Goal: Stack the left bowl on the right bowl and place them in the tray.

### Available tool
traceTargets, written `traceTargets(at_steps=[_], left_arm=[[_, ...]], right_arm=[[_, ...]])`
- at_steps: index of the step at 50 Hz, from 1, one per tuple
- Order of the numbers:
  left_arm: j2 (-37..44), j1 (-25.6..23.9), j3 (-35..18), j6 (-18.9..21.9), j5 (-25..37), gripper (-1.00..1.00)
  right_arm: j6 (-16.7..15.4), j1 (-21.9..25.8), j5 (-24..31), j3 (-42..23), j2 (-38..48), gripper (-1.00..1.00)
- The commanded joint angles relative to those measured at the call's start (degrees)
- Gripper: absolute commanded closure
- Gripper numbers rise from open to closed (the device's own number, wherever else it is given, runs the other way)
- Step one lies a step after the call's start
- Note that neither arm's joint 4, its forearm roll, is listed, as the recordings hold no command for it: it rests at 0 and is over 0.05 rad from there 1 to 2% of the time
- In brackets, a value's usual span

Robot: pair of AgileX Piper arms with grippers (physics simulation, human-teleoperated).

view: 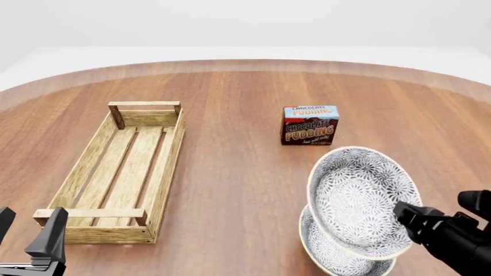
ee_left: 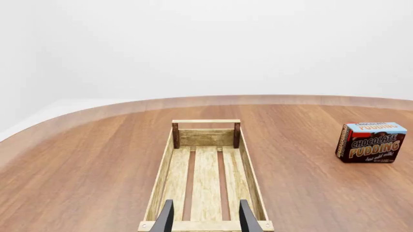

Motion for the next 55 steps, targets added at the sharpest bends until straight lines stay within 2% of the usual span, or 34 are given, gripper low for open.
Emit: traceTargets(at_steps=[1, 20, 55], left_arm=[[0.00, 0.00, 0.00, 0.00, 0.00, -1.00], [0.00, 0.00, 0.00, 0.00, 0.00, -1.00], [0.00, 0.00, 0.00, 0.00, 0.00, -1.00]], right_arm=[[-0.16, -0.89, -5.06, 2.26, 3.51, 1.00], [-1.05, -1.57, -8.18, 4.12, 6.55, 1.00], [0.17, -0.90, -13.01, 9.64, 7.28, 1.00]])
